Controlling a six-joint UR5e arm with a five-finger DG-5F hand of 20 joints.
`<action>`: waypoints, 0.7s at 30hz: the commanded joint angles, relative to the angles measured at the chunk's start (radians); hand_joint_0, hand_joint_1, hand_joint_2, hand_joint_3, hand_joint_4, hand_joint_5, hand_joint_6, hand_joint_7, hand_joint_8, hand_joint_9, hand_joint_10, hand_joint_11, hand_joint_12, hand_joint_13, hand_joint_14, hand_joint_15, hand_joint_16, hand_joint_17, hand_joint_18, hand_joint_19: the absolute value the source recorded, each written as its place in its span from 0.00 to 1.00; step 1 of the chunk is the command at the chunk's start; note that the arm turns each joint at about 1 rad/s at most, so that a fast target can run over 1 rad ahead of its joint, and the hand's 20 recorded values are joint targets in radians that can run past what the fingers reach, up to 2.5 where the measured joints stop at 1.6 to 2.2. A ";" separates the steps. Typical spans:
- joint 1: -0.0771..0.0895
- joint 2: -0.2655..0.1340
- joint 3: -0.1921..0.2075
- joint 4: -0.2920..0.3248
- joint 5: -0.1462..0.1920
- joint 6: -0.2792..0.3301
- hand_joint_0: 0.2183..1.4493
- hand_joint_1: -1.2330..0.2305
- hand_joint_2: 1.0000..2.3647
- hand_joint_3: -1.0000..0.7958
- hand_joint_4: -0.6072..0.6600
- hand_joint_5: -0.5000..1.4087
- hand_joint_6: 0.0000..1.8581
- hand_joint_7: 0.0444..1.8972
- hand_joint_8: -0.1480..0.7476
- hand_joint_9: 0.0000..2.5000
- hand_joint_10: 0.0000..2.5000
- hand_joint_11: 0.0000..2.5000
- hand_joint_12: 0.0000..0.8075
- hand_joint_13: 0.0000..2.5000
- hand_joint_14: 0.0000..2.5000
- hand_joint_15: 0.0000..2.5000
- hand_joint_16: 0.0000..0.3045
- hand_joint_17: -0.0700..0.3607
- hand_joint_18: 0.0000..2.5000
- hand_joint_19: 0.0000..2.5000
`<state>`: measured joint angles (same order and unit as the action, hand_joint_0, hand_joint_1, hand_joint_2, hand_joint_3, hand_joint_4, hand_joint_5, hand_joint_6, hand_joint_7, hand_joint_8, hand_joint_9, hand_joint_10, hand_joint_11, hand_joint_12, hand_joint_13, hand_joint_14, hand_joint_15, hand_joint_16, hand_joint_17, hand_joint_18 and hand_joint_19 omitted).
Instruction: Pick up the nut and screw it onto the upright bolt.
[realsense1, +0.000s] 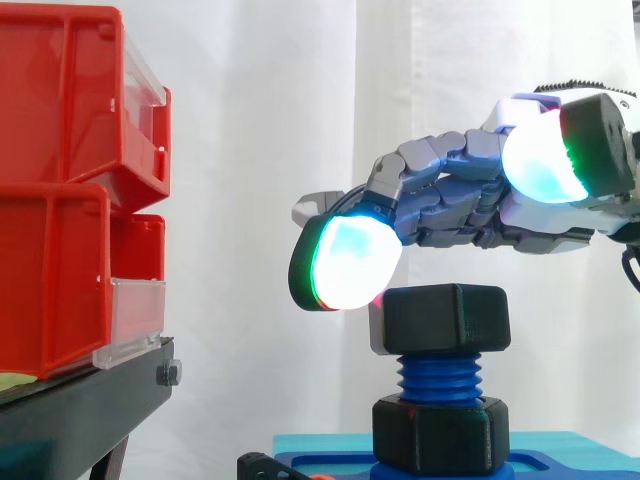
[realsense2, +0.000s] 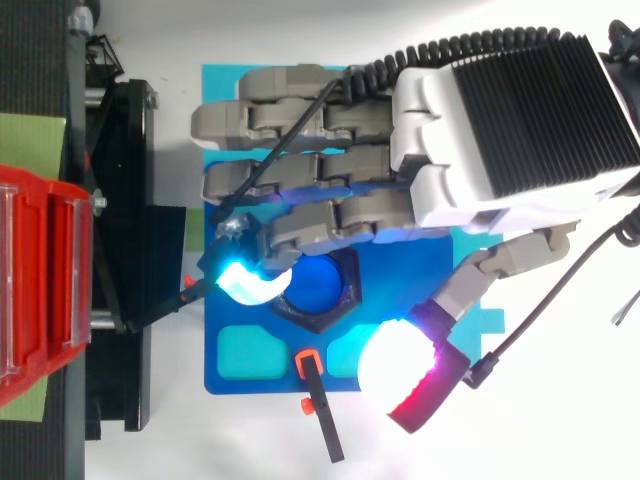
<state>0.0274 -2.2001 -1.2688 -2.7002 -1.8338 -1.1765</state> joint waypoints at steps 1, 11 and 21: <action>-0.006 -0.001 0.000 -0.009 -0.002 0.000 0.21 0.68 0.00 0.28 0.64 0.21 0.27 0.41 0.41 0.15 0.00 0.00 0.34 0.04 0.00 0.00 0.11 0.33 0.00 0.00; -0.021 0.000 0.000 -0.017 -0.004 -0.005 0.22 0.66 0.00 0.28 0.67 0.22 0.27 0.43 0.42 0.17 0.00 0.00 0.31 0.06 0.00 0.00 0.09 0.30 0.00 0.00; -0.060 0.000 0.000 -0.015 -0.027 -0.006 0.22 0.65 0.00 0.28 0.69 0.24 0.27 0.49 0.43 0.21 0.00 0.00 0.28 0.08 0.00 0.00 0.08 0.29 0.00 0.00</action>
<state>-0.0184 -2.1998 -1.2688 -2.7162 -1.8499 -1.1819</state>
